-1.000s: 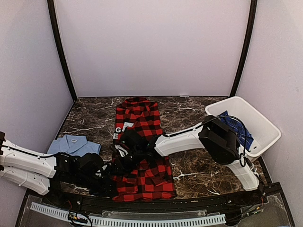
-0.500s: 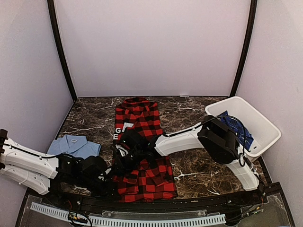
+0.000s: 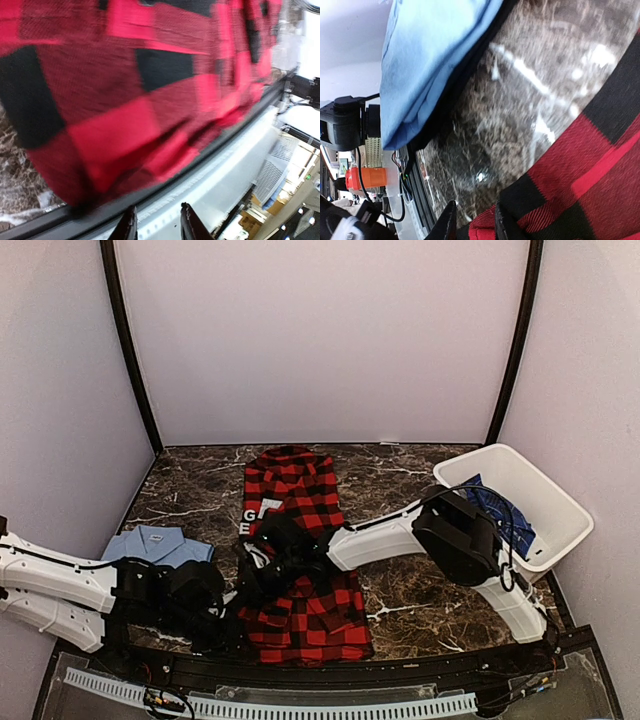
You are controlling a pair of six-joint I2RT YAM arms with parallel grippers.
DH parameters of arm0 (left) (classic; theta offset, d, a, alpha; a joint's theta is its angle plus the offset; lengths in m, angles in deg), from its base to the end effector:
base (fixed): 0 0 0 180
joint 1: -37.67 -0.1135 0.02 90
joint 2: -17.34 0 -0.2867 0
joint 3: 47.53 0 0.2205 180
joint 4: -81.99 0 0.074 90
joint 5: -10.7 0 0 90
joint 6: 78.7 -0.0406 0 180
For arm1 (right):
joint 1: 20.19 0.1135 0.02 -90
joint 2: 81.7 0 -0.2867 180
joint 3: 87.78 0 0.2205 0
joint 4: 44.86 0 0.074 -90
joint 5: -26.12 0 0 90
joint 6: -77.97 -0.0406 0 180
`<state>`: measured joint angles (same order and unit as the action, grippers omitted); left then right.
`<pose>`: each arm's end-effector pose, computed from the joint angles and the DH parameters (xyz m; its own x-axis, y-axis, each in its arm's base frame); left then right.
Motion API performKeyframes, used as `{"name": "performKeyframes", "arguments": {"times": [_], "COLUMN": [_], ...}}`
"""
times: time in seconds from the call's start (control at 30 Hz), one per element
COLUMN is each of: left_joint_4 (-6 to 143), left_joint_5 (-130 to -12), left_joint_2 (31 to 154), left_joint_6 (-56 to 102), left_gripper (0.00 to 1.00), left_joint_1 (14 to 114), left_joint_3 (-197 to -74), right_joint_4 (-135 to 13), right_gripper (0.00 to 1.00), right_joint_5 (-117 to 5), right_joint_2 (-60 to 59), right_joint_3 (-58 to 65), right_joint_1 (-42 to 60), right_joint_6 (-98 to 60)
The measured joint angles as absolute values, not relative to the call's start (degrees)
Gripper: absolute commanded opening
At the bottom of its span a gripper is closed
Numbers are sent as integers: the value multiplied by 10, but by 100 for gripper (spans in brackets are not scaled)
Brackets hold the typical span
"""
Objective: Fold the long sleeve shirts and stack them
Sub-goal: Move the rectangle-folded shirt to the center of the board.
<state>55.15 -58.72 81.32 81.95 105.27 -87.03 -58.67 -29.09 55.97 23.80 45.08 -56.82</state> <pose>0.0496 -0.1579 0.1923 -0.9942 0.0942 0.0518 0.0338 0.7319 -0.6806 0.1933 0.4750 0.1407 -0.8450 -0.4515 -0.2866 -0.4703 0.3721 0.8002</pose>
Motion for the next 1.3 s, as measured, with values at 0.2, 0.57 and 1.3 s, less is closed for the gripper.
{"name": "performKeyframes", "arguments": {"times": [0.2,0.57,1.3], "left_joint_4": [541,492,516], "left_joint_5": [-576,-589,-564], "left_joint_2": [762,771,792], "left_joint_6": [787,725,652], "left_gripper": [29,30,25], "left_joint_1": [969,905,828], "left_joint_3": [-873,-915,-859], "right_joint_4": [-550,-607,-650], "right_gripper": [25,37,43], "right_joint_5": [-289,-290,-412], "right_joint_2": [584,609,212], "right_joint_3": [263,335,-49], "right_joint_1": [423,404,389], "right_joint_6": [-554,-509,-510]}}
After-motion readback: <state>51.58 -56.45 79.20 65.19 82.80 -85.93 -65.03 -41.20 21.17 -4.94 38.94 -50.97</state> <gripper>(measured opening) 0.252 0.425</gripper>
